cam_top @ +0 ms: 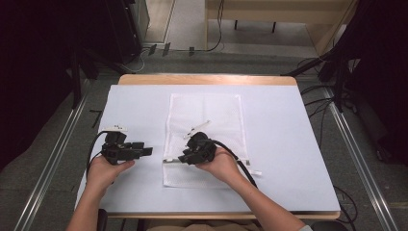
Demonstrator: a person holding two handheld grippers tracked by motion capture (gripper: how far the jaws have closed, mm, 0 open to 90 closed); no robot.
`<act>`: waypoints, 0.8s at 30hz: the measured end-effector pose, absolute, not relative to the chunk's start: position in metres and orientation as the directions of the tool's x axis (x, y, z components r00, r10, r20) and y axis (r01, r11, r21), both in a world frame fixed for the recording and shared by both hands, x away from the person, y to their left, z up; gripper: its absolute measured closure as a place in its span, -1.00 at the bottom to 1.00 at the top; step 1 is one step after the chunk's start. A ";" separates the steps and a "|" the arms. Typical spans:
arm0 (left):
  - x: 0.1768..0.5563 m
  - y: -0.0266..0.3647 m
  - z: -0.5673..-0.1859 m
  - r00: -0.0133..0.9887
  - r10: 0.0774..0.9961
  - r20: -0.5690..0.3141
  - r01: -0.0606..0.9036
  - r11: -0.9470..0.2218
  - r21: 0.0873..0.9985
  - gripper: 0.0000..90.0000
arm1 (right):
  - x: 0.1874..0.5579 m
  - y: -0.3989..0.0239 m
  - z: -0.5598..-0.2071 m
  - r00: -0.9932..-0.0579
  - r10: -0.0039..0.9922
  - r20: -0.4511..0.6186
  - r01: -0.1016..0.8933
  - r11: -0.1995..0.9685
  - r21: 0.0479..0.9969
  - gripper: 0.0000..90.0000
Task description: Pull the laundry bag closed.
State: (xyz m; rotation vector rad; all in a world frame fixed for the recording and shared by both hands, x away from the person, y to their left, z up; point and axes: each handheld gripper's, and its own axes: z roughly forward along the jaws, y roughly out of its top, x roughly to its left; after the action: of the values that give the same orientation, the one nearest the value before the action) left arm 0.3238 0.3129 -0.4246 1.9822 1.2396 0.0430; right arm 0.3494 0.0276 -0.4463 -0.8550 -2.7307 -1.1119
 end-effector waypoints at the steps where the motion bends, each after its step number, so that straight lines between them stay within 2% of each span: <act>1: 0.324 0.313 -0.425 0.525 0.775 -0.351 0.747 -0.222 0.627 -0.04 | 0.349 0.030 -0.447 -0.842 0.465 0.273 0.524 0.584 0.621 0.54; 5: 0.324 0.312 -0.424 0.529 0.772 -0.351 0.743 -0.221 0.632 -0.04 | 0.346 0.039 -0.451 -0.848 0.446 0.286 0.520 0.593 0.615 0.61; 24: 0.325 0.310 -0.426 0.536 0.771 -0.344 0.743 -0.238 0.625 -0.05 | 0.345 0.062 -0.462 -0.844 0.430 0.321 0.532 0.596 0.601 0.68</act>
State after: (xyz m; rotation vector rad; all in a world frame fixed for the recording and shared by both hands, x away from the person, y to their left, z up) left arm 0.3248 0.3103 -0.4264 2.0019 1.2250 0.0452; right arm 0.3450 0.0621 -0.4623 -0.8120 -2.6772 -1.0800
